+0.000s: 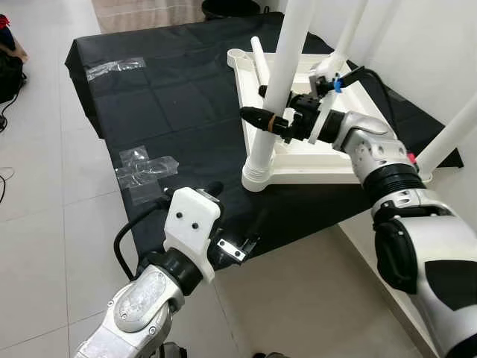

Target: Building children table

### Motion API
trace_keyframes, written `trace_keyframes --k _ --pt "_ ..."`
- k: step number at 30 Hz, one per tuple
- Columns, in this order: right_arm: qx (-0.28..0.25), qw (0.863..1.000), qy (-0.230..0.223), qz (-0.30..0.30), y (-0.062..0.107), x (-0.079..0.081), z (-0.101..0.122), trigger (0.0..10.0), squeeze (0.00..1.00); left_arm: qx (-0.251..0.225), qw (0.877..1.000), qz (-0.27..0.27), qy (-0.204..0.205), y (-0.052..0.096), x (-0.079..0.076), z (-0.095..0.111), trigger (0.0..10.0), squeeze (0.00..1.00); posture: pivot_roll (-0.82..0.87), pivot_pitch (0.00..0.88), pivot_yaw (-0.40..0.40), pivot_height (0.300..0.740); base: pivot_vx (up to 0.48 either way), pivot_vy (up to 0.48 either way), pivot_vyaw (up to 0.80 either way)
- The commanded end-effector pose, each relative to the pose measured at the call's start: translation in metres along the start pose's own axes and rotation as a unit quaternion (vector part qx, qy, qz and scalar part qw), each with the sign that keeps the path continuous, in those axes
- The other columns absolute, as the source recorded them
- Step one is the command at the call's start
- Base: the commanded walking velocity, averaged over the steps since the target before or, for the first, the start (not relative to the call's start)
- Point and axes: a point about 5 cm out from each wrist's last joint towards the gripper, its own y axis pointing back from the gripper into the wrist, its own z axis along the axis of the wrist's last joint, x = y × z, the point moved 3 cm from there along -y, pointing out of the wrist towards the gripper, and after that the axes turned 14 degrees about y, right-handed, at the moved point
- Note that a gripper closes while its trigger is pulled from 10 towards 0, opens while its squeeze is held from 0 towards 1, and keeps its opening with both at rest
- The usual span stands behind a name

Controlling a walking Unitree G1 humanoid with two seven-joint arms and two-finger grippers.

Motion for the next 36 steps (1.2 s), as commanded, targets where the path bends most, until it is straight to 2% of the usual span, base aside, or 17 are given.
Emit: trace_keyframes --k 1,5,6,7,20,28,31,32,36 --pt "-0.003 1.0 0.01 0.0 0.002 -0.003 0.005 10.0 0.0 -0.002 1.0 0.001 -0.002 0.001 0.0 0.001 10.0 0.0 0.1 0.17 -0.112 0.74 0.0 0.0 0.0" --pt "-0.002 1.0 0.011 -0.001 0.002 -0.004 0.005 10.0 0.0 -0.002 1.0 0.002 -0.002 0.001 0.0 0.001 10.0 0.0 0.1 0.168 -0.111 0.74 0.0 0.0 0.0" --pt "-0.003 1.0 0.011 -0.001 0.002 -0.003 0.005 7.6 0.0 -0.002 1.0 0.002 -0.002 0.001 0.0 0.001 10.0 0.0 0.1 0.168 -0.111 0.74 0.0 0.0 0.0" --pt "-0.004 1.0 0.009 0.001 0.002 -0.003 0.005 0.0 0.0 -0.002 1.0 0.002 -0.002 0.001 0.0 0.001 10.0 0.0 0.1 0.166 -0.11 0.74 0.0 0.0 0.0" --pt "-0.008 1.0 0.007 0.014 0.0 0.001 0.004 0.0 0.0 -0.005 1.0 0.005 -0.003 0.0 0.001 0.002 10.0 0.0 0.09 0.158 -0.109 0.74 0.0 0.0 0.0" --pt "-0.004 1.0 0.015 0.013 0.004 0.001 0.0 0.0 0.0 -0.012 1.0 0.011 -0.011 -0.002 0.006 0.005 10.0 0.0 0.09 0.153 -0.101 0.74 0.0 0.0 0.0" --pt "0.001 1.0 0.03 -0.007 0.005 0.0 -0.002 0.0 0.0 -0.026 0.999 0.033 -0.029 -0.004 0.019 0.012 10.0 0.0 0.09 0.152 -0.102 0.74 0.0 0.0 0.0" --pt "0.001 1.0 0.03 -0.007 0.005 0.0 -0.002 0.0 0.0 -0.026 0.999 0.033 -0.029 -0.004 0.019 0.012 10.0 0.0 0.09 0.152 -0.102 0.74 0.0 0.0 0.0" --pt "0.017 0.997 0.049 -0.054 0.004 -0.003 -0.009 0.0 0.0 -0.046 0.995 0.065 -0.056 -0.007 0.037 0.024 10.0 0.0 0.09 0.153 -0.097 0.74 0.0 0.0 0.0"
